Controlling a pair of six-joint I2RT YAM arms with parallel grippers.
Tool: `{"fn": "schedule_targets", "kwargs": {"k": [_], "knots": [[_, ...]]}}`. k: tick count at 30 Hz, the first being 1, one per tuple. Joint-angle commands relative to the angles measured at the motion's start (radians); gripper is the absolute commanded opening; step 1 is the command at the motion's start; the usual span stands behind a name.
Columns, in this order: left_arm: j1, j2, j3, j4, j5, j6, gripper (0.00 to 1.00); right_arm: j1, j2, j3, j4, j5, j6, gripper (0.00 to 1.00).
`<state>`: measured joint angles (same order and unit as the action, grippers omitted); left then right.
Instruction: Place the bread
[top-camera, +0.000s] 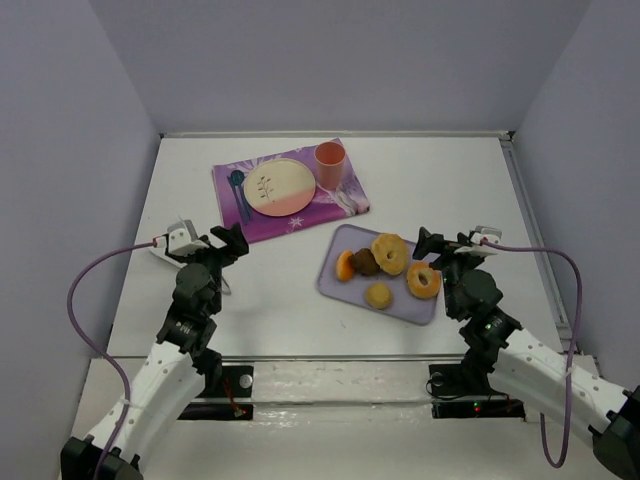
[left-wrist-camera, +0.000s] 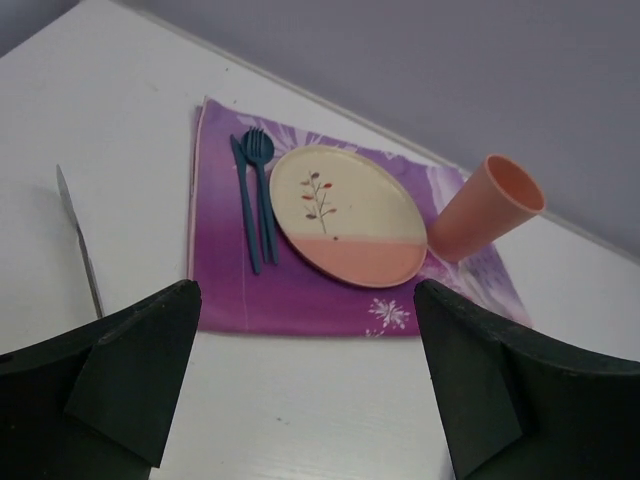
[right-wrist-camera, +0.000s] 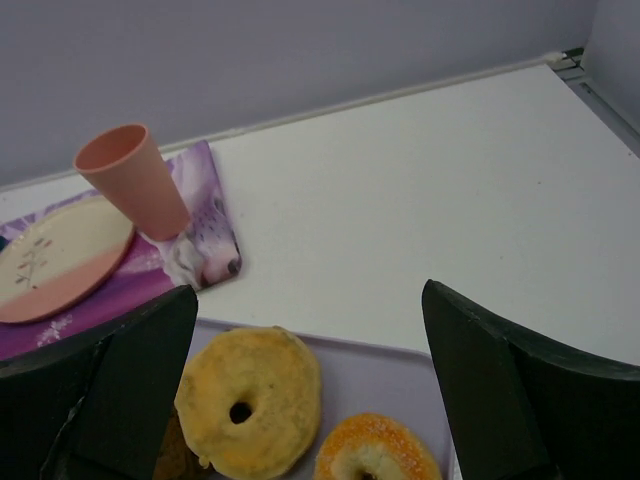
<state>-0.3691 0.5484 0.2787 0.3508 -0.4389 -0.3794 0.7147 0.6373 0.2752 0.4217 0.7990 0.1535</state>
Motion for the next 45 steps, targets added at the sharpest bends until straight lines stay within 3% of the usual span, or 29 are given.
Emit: {"fn": "schedule_targets", "kwargs": {"k": [1,10,14,16,18,21,25,30,34,38,45], "knots": [[0.006,-0.113,-0.032,0.111,-0.040,-0.041,0.99,0.008,-0.070,-0.014,0.095,-0.011,0.006,1.00],[0.006,-0.148,-0.009,0.004,-0.092,-0.081,0.99,0.008,-0.053,-0.008,0.072,-0.027,0.024,1.00],[0.006,-0.123,0.042,-0.065,-0.091,-0.166,0.99,0.008,-0.019,0.015,0.074,-0.118,0.017,1.00],[0.006,-0.125,0.054,-0.096,-0.052,-0.210,0.99,0.008,0.002,0.039,0.074,-0.219,0.009,1.00],[0.006,-0.145,0.074,-0.108,0.017,-0.155,0.99,0.008,0.027,0.068,0.091,-0.402,0.020,1.00],[0.006,-0.188,0.086,-0.144,-0.006,-0.197,0.99,0.008,0.100,0.158,0.042,-0.552,0.003,1.00],[0.006,-0.145,0.180,-0.422,-0.107,-0.384,0.99,0.008,0.177,0.225,0.034,-0.532,0.006,1.00],[0.007,0.096,0.379,-0.812,-0.242,-0.620,0.99,0.008,0.245,0.278,-0.027,-0.462,0.078,1.00],[0.007,0.234,0.433,-0.924,-0.212,-0.653,0.99,0.008,0.282,0.292,-0.063,-0.356,0.129,1.00],[0.010,0.263,0.475,-1.021,-0.202,-0.709,0.99,0.008,0.295,0.295,-0.104,-0.310,0.135,1.00],[0.094,0.245,0.439,-0.978,-0.106,-0.630,0.99,-0.027,0.300,0.271,-0.115,-0.320,0.164,1.00]]}}
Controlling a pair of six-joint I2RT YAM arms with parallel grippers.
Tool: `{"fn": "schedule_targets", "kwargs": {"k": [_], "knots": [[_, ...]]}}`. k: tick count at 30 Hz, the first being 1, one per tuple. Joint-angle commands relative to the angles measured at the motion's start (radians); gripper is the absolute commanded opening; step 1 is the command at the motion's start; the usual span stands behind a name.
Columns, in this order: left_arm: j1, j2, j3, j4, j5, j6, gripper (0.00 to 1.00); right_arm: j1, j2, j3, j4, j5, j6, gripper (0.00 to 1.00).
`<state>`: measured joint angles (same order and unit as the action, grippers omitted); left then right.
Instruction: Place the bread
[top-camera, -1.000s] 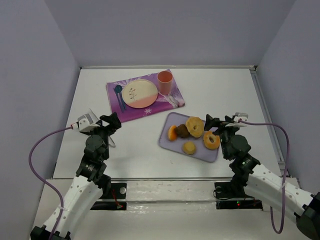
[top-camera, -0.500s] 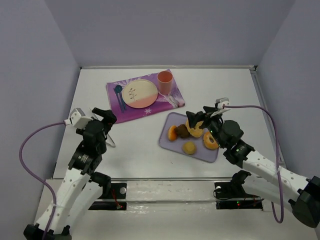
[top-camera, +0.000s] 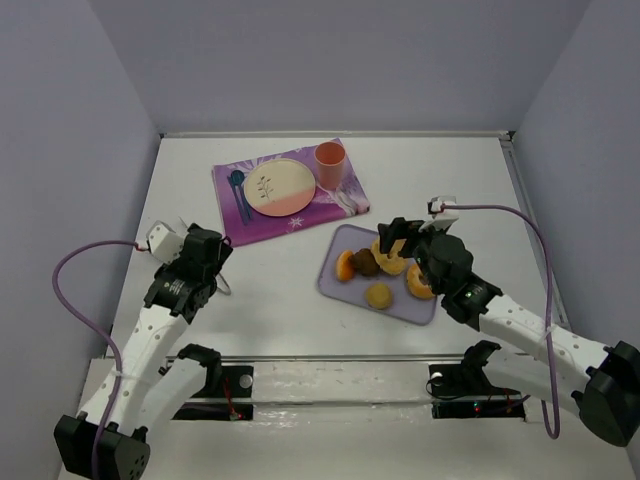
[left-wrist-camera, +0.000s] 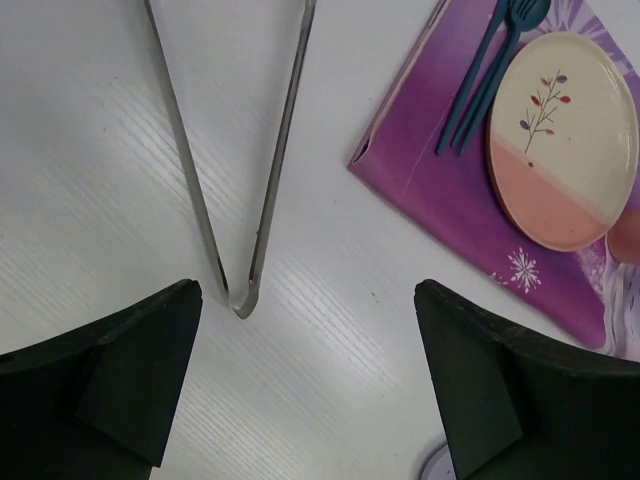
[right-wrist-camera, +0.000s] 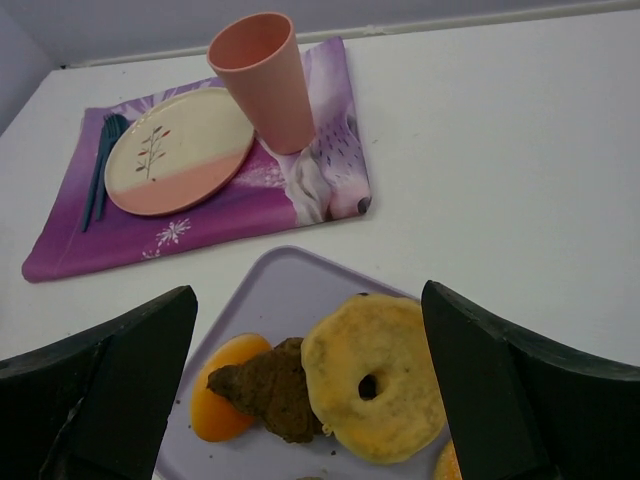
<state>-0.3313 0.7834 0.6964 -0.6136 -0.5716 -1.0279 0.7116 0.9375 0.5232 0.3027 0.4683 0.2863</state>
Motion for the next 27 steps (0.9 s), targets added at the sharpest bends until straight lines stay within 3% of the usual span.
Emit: {"fn": "schedule_targets", "kwargs": {"k": [1,8,15,21,27], "knots": [[0.070,0.023,0.035,-0.012,0.057,0.034,0.99,-0.044,0.006,0.021,0.001,-0.035,0.039,1.00],[0.185,0.195,0.072,0.004,0.099,0.118,0.99,-0.063,0.076,0.050,-0.002,-0.132,0.053,1.00],[0.288,0.336,0.071,0.081,0.183,0.178,0.99,-0.063,0.098,0.054,-0.002,-0.108,0.059,1.00],[0.302,0.414,0.061,0.215,0.213,0.173,0.99,-0.063,0.103,0.058,-0.002,-0.108,0.059,1.00],[0.316,0.520,0.100,0.186,0.135,0.157,0.99,-0.072,0.107,0.058,-0.001,-0.100,0.057,1.00]]}}
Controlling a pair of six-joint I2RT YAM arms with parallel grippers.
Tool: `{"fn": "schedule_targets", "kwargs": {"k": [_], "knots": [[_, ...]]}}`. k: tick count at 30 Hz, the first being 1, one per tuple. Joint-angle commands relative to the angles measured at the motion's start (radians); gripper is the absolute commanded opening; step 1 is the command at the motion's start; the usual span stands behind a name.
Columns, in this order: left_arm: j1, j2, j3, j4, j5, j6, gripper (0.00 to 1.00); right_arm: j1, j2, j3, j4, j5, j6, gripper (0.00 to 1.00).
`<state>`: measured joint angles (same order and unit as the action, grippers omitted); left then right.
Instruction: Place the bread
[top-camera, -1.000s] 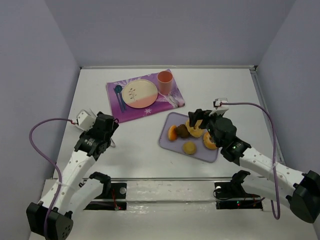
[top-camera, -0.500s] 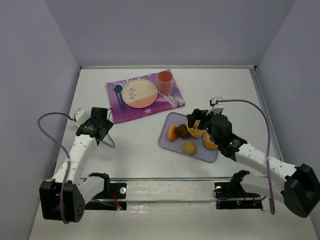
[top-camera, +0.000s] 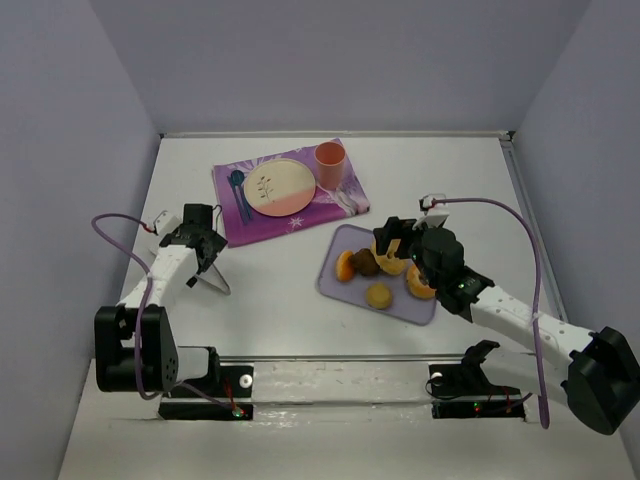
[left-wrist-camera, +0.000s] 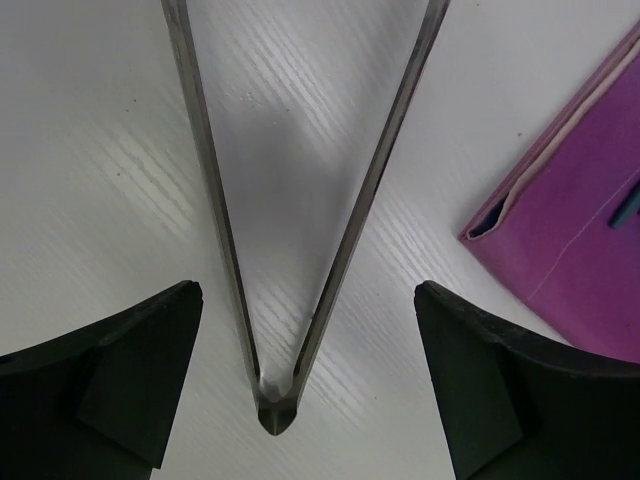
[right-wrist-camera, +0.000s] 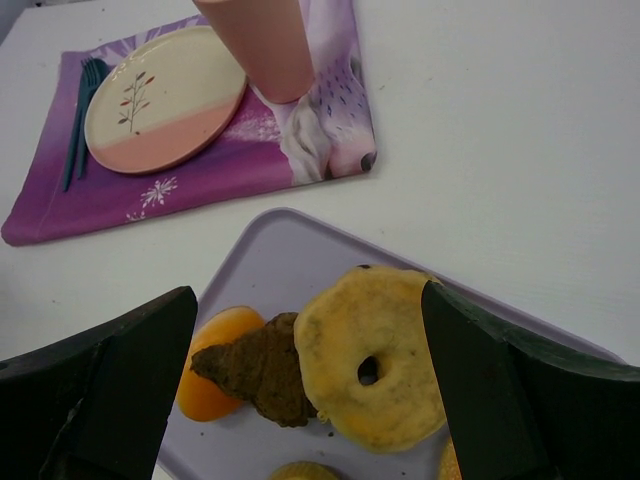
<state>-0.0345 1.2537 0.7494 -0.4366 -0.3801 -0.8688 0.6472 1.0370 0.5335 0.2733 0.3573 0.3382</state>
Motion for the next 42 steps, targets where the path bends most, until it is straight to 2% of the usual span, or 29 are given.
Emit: {"fn": "schedule_targets", "kwargs": {"k": [1,10,18,20,21,22,23,24,26,27,28,30,35,38,41,42], "knots": [[0.024,0.064,0.048,0.012,-0.052,-0.004,0.99,-0.008,0.014,0.048,0.027,0.014,0.004,1.00],[0.025,0.219,0.059,0.070,-0.017,0.016,0.99,-0.017,0.055,0.062,0.029,0.017,0.002,1.00],[0.079,0.329,0.068,0.099,-0.028,0.037,0.99,-0.026,0.067,0.057,0.030,0.057,-0.002,1.00],[0.093,0.348,0.056,0.124,-0.016,0.057,0.90,-0.026,0.061,0.051,0.030,0.075,-0.004,1.00],[0.093,0.352,0.051,0.133,-0.014,0.062,0.90,-0.026,0.057,0.049,0.030,0.075,-0.001,1.00],[0.096,0.358,0.050,0.142,-0.013,0.066,0.80,-0.026,0.052,0.046,0.030,0.074,0.001,1.00],[0.094,0.363,0.047,0.150,0.004,0.074,0.75,-0.026,0.048,0.045,0.030,0.071,0.004,1.00],[0.096,0.369,0.045,0.156,0.013,0.083,0.64,-0.026,0.041,0.043,0.030,0.069,0.004,1.00],[0.094,0.368,0.042,0.161,0.021,0.100,0.52,-0.026,0.037,0.039,0.029,0.071,0.007,1.00],[0.094,0.354,0.038,0.162,0.020,0.108,0.44,-0.026,0.034,0.037,0.029,0.071,0.005,1.00],[0.094,0.340,0.033,0.164,0.018,0.114,0.40,-0.026,0.032,0.036,0.029,0.075,0.005,1.00],[0.094,0.299,0.018,0.168,0.014,0.132,0.37,-0.026,0.034,0.034,0.030,0.080,0.005,1.00],[0.071,0.049,-0.002,0.171,0.064,0.148,0.29,-0.026,0.028,0.033,0.030,0.066,0.015,1.00],[0.051,-0.049,0.010,0.173,0.095,0.165,0.29,-0.026,0.021,0.030,0.030,0.055,0.018,1.00],[0.039,-0.208,0.022,0.180,0.212,0.183,0.33,-0.026,0.006,0.025,0.026,0.048,0.028,1.00],[-0.005,-0.236,0.022,0.193,0.243,0.189,0.35,-0.026,0.000,0.025,0.023,0.046,0.028,1.00]]}}
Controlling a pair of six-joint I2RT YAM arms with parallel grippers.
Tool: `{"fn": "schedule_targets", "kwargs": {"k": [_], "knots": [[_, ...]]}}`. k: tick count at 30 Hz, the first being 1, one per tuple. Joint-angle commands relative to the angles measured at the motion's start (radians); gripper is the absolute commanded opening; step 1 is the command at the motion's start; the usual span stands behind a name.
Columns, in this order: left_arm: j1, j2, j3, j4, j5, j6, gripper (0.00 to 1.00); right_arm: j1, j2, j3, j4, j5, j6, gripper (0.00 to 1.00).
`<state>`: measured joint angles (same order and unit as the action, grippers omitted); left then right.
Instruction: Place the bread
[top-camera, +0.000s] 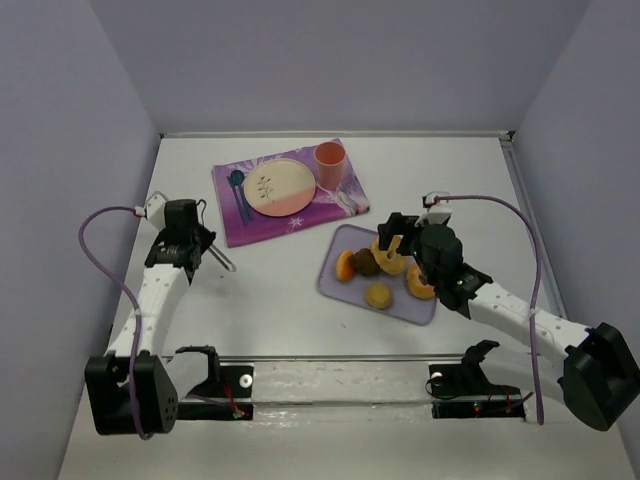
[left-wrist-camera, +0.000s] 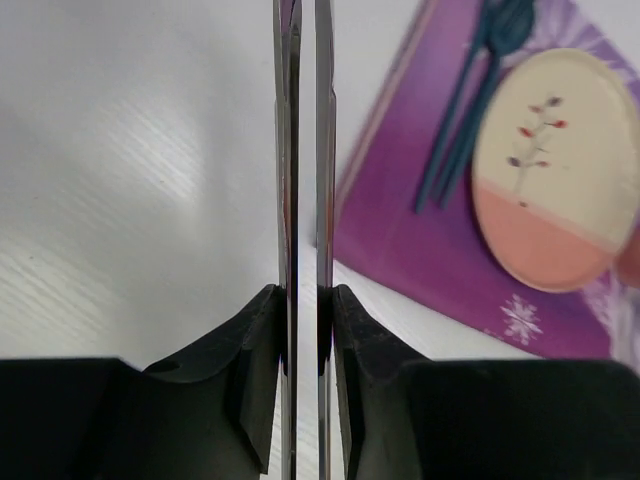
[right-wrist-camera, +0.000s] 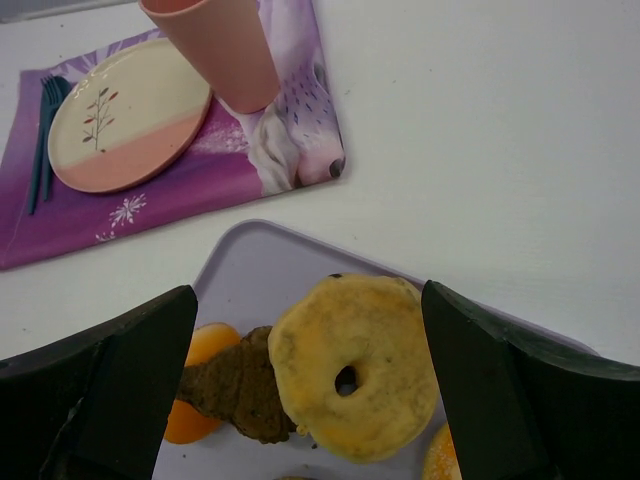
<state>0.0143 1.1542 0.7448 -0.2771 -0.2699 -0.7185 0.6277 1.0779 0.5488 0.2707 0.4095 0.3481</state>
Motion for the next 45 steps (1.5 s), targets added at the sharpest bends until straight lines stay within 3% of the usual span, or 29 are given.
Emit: {"fn": "schedule_targets", "kwargs": {"k": [1,4,9,13,21,36,45], "knots": [[-0.069,-0.164,0.027,0.033,0.162,0.051,0.36,-0.006,-0.045,0.007,0.024,-0.008,0.020,1.00],[-0.138,-0.243,0.041,0.044,0.260,0.094,0.38,-0.006,-0.073,0.003,0.016,-0.006,0.023,1.00],[-0.394,-0.310,0.077,0.050,0.399,0.159,0.39,-0.006,-0.104,-0.001,-0.002,-0.005,0.025,1.00],[-0.615,-0.315,0.088,0.041,0.408,0.166,0.42,-0.006,-0.136,0.003,-0.028,0.009,0.029,1.00],[-0.914,-0.200,0.146,-0.084,0.359,0.149,0.48,-0.006,-0.199,-0.006,-0.080,0.018,0.043,1.00],[-1.157,-0.078,0.286,-0.280,0.265,0.108,0.54,-0.006,-0.207,-0.003,-0.105,0.018,0.046,1.00],[-1.209,0.058,0.370,-0.327,0.173,0.139,0.59,-0.006,-0.242,-0.018,-0.110,0.028,0.042,1.00]]}}
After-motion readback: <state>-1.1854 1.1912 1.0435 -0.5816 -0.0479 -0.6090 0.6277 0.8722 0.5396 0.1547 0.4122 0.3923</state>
